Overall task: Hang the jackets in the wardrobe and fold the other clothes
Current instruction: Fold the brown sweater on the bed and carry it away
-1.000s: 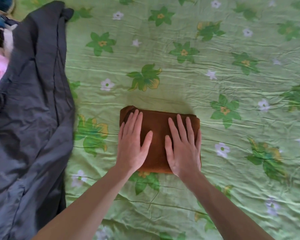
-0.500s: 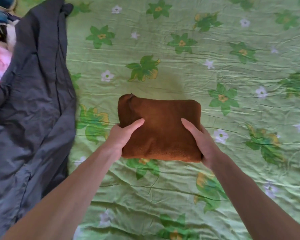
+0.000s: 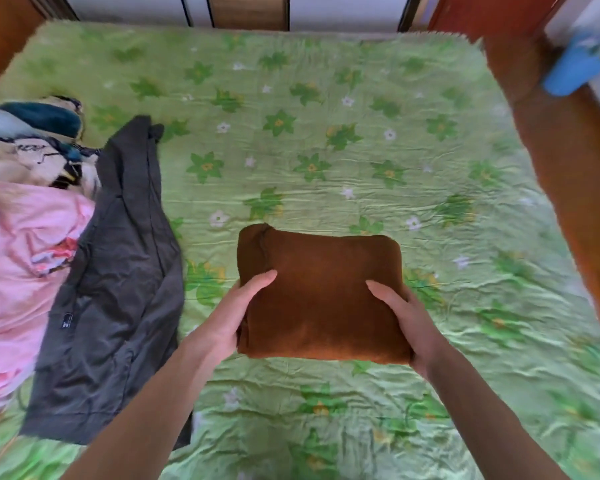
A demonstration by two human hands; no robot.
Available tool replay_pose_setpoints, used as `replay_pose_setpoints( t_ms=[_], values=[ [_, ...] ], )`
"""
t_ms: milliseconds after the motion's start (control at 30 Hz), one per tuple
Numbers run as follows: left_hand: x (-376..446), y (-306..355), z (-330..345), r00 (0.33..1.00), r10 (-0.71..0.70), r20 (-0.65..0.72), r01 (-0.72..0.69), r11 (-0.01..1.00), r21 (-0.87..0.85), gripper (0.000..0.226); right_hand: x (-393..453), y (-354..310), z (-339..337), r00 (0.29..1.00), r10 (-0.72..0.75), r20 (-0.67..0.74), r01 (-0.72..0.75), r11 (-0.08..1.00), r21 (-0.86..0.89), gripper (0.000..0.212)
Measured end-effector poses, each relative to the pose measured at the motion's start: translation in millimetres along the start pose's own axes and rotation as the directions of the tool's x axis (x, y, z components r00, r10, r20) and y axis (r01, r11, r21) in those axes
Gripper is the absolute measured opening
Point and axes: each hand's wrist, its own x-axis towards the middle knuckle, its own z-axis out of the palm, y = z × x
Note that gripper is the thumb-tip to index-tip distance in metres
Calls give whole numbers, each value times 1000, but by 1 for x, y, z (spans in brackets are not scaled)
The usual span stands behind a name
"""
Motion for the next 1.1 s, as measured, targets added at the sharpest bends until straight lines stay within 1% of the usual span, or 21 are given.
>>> replay_pose_setpoints(
  t_ms=[33,67,133,200,300,333,400,433,500,567,633,700,767,800,900,1000,1100],
  values=[
    [-22,6,10,999,-32,28,31,999,14,51,-24,-12,-6,1000,-7,-11,7,1000,17,47],
    [-41,10,19,999,-23,36,23,1000,2,52,-49,-21,-13,1000,-10,-22,11,1000,27,53],
    [-80,22,48,998,49,28,-50,999,6,52,-93,-40,-29,998,-39,-49,41,998,47,60],
    [-114,32,80,993,110,51,-111,994,7,53,-135,-54,-49,992,-83,-92,90,993,72,58],
    [-157,29,128,979,171,110,-176,984,35,47,-197,-61,-86,984,-152,-91,158,986,56,54],
    [-170,26,145,974,184,131,-190,981,41,45,-217,-62,-98,980,-176,-95,181,982,48,54],
    [-195,14,179,970,175,166,-188,980,61,40,-251,-55,-128,962,-215,-167,225,973,47,55],
    [-206,7,196,970,159,184,-175,982,74,40,-266,-50,-144,950,-230,-214,246,968,55,58],
    [-225,-15,229,962,114,249,-144,984,106,50,-297,-37,-177,919,-253,-303,293,951,96,60],
    [-242,-37,264,947,97,308,-147,979,144,58,-329,-23,-212,890,-265,-372,336,932,138,54],
    [-260,-59,304,924,100,370,-180,965,189,59,-361,-7,-249,865,-267,-425,368,914,174,50],
    [-275,-81,343,904,106,415,-214,951,222,56,-389,10,-288,840,-277,-466,405,893,199,57],
    [-287,-107,382,883,125,452,-247,943,221,47,-415,27,-328,823,-275,-497,428,876,224,68],
    [-293,-120,402,876,131,464,-257,941,220,43,-429,35,-346,818,-277,-504,438,868,234,69],
    [-315,-160,458,854,145,500,-287,933,219,36,-463,57,-400,786,-305,-537,487,842,234,67],
    [-332,-196,507,842,136,523,-302,920,248,38,-490,76,-448,740,-298,-603,531,809,251,68],
    [-347,-222,549,829,101,550,-300,910,286,37,-512,90,-488,709,-288,-643,567,776,277,72]
  ],
)
